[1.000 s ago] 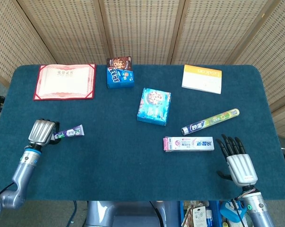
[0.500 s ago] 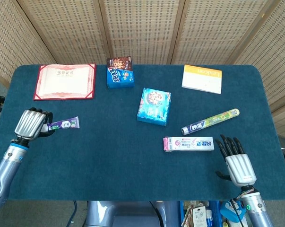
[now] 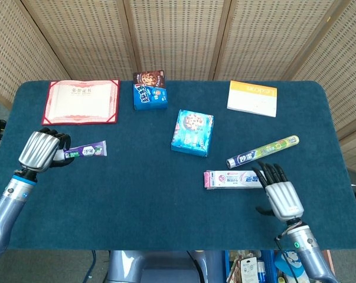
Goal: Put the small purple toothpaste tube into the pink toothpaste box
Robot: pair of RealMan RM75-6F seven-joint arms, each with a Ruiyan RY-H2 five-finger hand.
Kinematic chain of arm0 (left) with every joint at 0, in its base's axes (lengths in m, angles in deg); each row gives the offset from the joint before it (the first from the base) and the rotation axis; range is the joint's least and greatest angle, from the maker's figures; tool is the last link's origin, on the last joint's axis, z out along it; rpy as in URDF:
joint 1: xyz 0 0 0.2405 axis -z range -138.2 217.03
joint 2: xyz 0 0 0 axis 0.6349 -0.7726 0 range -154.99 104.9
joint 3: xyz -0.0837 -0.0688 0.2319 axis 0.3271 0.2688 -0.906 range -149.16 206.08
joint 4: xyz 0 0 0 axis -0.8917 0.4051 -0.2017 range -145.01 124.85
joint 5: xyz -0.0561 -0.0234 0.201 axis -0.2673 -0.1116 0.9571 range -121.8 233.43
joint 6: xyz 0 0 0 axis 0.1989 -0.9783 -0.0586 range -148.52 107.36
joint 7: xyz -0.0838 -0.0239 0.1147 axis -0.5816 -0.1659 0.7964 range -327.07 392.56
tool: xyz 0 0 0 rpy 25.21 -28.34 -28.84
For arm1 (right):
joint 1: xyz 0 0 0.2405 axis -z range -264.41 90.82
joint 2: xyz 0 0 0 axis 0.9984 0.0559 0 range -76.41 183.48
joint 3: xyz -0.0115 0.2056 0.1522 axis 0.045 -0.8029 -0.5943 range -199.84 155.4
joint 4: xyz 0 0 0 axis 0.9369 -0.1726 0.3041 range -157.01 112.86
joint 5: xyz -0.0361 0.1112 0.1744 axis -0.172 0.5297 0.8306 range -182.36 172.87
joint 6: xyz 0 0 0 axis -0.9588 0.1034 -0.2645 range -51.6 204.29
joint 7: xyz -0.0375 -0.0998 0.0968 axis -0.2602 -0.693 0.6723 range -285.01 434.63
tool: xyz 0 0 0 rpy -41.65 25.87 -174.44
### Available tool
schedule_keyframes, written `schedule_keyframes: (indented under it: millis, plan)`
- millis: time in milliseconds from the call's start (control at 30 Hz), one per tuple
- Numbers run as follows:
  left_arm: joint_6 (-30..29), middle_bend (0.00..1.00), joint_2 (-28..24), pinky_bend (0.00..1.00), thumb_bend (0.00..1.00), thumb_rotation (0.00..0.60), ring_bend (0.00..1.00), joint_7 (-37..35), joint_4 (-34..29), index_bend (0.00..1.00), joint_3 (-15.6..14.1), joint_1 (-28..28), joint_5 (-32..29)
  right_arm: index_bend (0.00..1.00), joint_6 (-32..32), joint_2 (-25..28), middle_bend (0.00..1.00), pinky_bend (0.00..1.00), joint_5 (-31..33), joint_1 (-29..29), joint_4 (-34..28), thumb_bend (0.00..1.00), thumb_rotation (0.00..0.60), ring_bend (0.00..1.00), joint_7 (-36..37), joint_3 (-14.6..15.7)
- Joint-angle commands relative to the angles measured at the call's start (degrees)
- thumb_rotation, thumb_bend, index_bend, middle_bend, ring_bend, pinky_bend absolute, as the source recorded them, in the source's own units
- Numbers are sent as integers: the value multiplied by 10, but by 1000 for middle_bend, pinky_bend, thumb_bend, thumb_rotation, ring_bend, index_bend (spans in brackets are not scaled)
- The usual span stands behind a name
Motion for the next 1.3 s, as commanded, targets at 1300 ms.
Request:
schedule_keyframes:
  millis: [1300]
  plan:
    - [3, 686, -11, 482, 311, 600, 550, 5, 0, 918, 4, -3, 0, 99, 123, -58, 0, 0, 367, -162, 48, 0, 600, 0, -165, -5]
